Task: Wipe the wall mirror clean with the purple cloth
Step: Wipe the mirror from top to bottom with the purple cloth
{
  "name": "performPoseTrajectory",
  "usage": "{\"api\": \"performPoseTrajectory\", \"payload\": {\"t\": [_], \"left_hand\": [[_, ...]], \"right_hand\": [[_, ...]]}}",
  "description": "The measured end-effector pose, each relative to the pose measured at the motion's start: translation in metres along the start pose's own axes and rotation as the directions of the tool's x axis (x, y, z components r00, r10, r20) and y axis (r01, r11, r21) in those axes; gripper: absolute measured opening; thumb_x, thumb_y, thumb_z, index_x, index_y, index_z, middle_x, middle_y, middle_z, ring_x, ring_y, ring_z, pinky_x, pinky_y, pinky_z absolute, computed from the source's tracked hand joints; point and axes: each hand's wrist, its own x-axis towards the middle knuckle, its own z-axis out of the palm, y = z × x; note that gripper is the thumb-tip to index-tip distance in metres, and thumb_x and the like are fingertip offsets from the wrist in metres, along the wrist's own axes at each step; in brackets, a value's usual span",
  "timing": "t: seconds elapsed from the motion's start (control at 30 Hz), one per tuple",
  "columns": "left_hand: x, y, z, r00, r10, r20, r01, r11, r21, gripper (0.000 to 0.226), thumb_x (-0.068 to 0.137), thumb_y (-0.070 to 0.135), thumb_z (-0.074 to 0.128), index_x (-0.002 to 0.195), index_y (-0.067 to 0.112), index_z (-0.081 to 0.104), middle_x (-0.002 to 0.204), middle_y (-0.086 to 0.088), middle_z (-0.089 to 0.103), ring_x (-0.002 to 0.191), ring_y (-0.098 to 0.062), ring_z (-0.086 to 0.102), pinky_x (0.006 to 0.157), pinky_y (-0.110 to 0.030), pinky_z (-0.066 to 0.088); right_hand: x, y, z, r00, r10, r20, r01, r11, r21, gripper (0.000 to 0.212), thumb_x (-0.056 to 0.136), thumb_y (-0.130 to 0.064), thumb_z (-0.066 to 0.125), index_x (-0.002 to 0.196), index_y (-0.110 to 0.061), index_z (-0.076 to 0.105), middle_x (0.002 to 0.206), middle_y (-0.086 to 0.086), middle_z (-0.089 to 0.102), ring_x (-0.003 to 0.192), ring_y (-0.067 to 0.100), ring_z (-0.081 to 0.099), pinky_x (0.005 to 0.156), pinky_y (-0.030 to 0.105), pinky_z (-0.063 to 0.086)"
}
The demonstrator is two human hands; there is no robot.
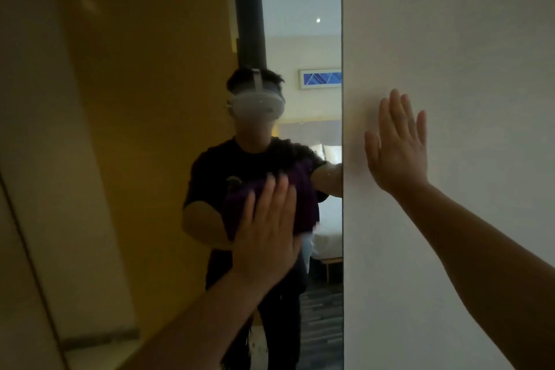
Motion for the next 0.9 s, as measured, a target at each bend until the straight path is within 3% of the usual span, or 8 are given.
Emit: {"api": "performPoseTrajectory", "payload": {"t": [0.2,0.33,0.43,0.6,0.73,0.9], "left_hand": [[0.193,-0.04,-0.078,0.973,-0.069,-0.221,0.079,0.996,0.035,0.067,0.098,0.041,0.037,0.153,0.007,0.021,0.161,-0.016,0.018,0.149,-0.031,0.013,0.119,-0.048,0.005],[0.236,-0.043,-0.09,0.964,-0.062,-0.257,0.086,0.993,0.083,0.067,0.099,0.044,0.032,0.153,0.007,0.019,0.161,-0.015,0.017,0.149,-0.031,0.013,0.119,-0.046,0.006],[0.225,-0.038,-0.079,0.955,-0.031,-0.295,0.065,0.992,0.105,0.066,0.098,0.043,0.035,0.152,0.005,0.025,0.159,-0.015,0.024,0.147,-0.031,0.02,0.119,-0.047,0.013],[0.19,-0.016,-0.056,0.951,0.02,-0.308,0.011,0.995,0.098,0.064,0.099,0.041,0.035,0.151,0.003,0.027,0.158,-0.018,0.026,0.147,-0.033,0.021,0.119,-0.049,0.019],[0.132,0.015,-0.026,0.974,0.083,-0.209,-0.067,0.994,0.086,0.067,0.1,0.041,0.033,0.153,0.002,0.019,0.16,-0.02,0.018,0.149,-0.036,0.012,0.118,-0.052,0.015],[0.047,0.047,0.018,0.981,0.159,-0.112,-0.149,0.984,0.093,0.066,0.1,0.043,0.032,0.153,0.006,0.022,0.159,-0.016,0.023,0.148,-0.034,0.017,0.12,-0.047,0.012]], "right_hand": [[0.026,0.013,0.002,0.996,-0.071,0.046,0.075,0.994,-0.079,0.068,0.104,-0.05,0.016,0.157,-0.008,0.01,0.165,0.015,0.009,0.153,0.028,0.001,0.123,0.051,0.0],[0.046,0.008,0.016,0.993,-0.118,0.026,0.12,0.988,-0.098,0.067,0.104,-0.049,0.018,0.157,-0.008,0.01,0.166,0.015,0.007,0.152,0.027,-0.003,0.123,0.048,-0.005],[0.046,0.008,0.025,0.994,-0.107,-0.037,0.104,0.991,-0.087,0.067,0.105,-0.047,0.022,0.157,-0.008,0.008,0.166,0.015,0.008,0.151,0.023,-0.007,0.122,0.042,-0.012],[0.046,0.007,0.027,0.989,-0.12,-0.086,0.116,0.992,-0.051,0.066,0.105,-0.046,0.023,0.156,-0.006,0.011,0.165,0.016,0.01,0.153,0.029,0.002,0.123,0.048,-0.003],[0.042,0.006,0.027,0.988,-0.125,-0.092,0.124,0.992,-0.017,0.065,0.106,-0.042,0.033,0.156,-0.004,0.016,0.164,0.017,0.012,0.153,0.031,0.004,0.123,0.052,0.001],[0.022,0.005,0.033,0.989,-0.11,-0.095,0.11,0.994,-0.006,0.061,0.106,-0.041,0.026,0.156,-0.007,0.016,0.165,0.016,0.012,0.152,0.028,0.001,0.123,0.049,-0.002]]}}
